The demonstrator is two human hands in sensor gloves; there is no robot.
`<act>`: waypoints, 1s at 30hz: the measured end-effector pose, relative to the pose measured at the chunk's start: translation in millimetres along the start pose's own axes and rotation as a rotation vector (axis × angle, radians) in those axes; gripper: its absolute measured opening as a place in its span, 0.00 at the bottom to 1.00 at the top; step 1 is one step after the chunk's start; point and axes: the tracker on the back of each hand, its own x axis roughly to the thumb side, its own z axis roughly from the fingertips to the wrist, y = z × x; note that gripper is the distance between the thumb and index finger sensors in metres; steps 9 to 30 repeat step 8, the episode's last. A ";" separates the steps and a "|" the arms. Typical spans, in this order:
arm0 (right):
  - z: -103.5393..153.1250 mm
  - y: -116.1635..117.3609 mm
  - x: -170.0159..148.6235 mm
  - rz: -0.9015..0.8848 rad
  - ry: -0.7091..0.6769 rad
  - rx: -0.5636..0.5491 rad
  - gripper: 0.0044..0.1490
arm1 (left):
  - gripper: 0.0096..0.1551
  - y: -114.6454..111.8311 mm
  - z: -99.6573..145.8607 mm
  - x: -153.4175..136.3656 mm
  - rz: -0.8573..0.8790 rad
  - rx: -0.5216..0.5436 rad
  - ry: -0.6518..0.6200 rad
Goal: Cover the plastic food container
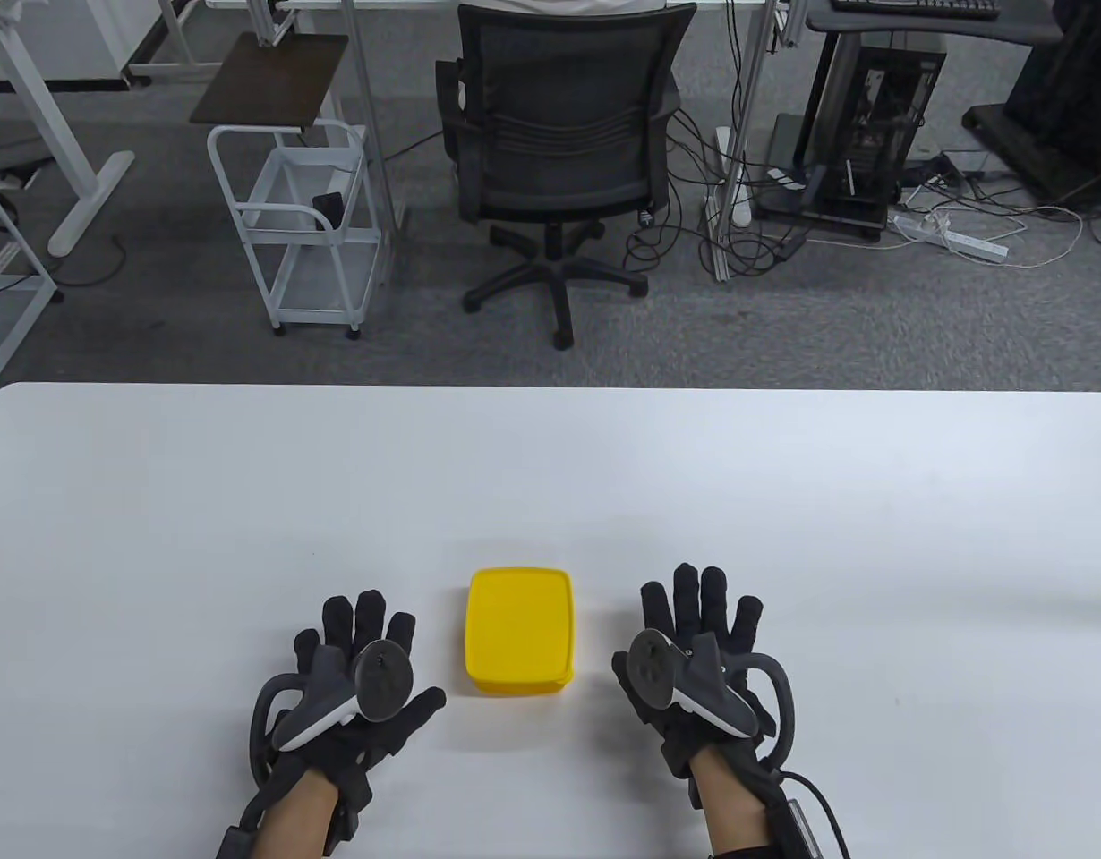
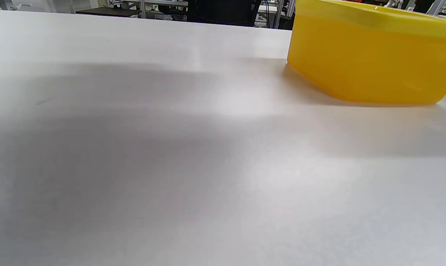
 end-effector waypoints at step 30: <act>-2.2 1.9 -5.0 -0.009 0.016 0.014 0.54 | 0.54 0.6 1.1 1.1 -0.001 -0.005 0.011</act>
